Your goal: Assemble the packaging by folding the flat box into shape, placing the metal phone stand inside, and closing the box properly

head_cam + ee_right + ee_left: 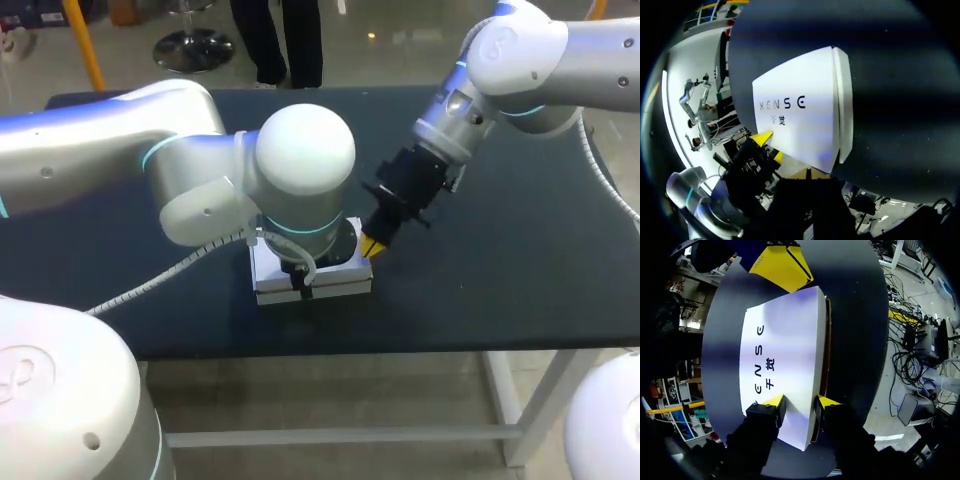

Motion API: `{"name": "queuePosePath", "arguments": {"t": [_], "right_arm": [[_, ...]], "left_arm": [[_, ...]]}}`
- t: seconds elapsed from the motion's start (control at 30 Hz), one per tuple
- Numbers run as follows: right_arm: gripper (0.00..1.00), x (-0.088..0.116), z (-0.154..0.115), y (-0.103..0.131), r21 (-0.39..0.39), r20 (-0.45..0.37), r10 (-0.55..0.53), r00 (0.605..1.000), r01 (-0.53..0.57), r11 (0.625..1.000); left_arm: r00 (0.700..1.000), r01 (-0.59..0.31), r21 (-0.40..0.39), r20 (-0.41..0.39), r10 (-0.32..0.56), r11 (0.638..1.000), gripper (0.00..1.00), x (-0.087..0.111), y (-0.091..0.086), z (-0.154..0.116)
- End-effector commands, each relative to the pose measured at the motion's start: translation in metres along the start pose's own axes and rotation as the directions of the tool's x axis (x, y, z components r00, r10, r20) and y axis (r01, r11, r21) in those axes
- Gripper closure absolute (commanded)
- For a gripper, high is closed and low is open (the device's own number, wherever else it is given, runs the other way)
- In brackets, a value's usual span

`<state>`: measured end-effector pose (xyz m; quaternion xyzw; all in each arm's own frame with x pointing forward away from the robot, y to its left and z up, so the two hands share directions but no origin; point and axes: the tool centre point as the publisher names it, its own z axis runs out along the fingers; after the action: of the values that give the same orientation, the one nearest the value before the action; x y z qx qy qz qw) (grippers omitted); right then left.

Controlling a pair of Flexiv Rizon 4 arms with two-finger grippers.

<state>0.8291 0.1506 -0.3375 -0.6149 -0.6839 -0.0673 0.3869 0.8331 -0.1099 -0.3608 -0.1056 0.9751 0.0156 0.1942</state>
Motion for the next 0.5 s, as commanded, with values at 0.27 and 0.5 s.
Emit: {"name": "queuePosePath", "arguments": {"t": [0.27,0.5], "right_arm": [[1.0,-0.0042,0.007,0.0049,-0.039,-0.006,-0.004,1.0,0.004,0.999],[1.0,-0.0061,0.0088,0.0081,-0.038,-0.004,0.007,1.0,-0.007,0.999]], "left_arm": [[1.0,0.001,-0.003,0.003,-0.001,1.0,0.58,0.0007,0.0001,0.001],[1.0,0.003,-0.002,0.001,-0.003,1.0,0.58,0.0008,0.0009,0.0002]]}}
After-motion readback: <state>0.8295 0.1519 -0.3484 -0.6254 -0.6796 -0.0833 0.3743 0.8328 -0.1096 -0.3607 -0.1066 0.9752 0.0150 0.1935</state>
